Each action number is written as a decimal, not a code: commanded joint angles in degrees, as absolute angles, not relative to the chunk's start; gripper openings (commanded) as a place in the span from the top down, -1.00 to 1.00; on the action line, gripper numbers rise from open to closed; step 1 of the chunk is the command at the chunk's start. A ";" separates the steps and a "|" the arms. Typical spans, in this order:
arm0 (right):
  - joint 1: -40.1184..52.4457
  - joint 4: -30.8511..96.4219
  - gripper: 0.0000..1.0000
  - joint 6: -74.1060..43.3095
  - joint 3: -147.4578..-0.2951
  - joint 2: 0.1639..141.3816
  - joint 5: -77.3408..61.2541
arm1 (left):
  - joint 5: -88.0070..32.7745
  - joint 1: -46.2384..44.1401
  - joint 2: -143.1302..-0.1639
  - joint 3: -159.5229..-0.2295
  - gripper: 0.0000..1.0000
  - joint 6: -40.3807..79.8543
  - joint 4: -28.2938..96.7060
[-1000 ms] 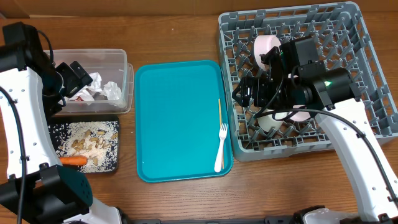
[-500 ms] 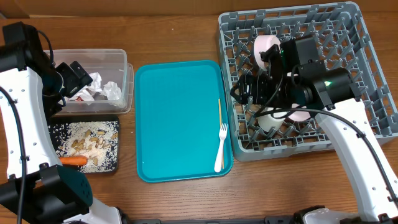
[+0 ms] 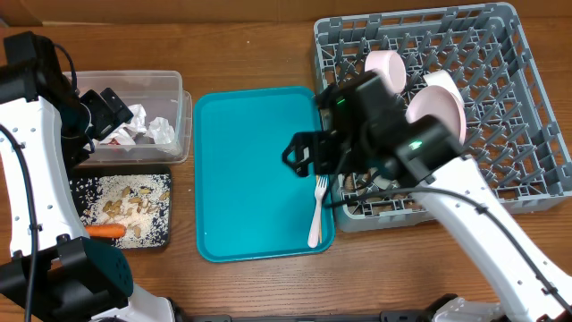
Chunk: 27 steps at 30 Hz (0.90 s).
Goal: Sort waste into correct bins and load items into the dishwasher
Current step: 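Move the right gripper over the white fork on the teal tray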
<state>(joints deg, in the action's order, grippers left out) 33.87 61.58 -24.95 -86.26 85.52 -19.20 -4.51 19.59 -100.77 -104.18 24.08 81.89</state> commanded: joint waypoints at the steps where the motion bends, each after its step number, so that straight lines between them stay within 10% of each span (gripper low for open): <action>1: 38.96 61.58 -0.71 -33.82 -87.70 86.94 -8.49 | -5.10 19.49 -100.62 -103.88 -1.00 24.88 82.00; 27: 42.92 70.06 -0.79 -40.80 -84.68 103.63 -0.08 | -5.10 19.46 -100.62 -103.88 -1.00 24.88 82.02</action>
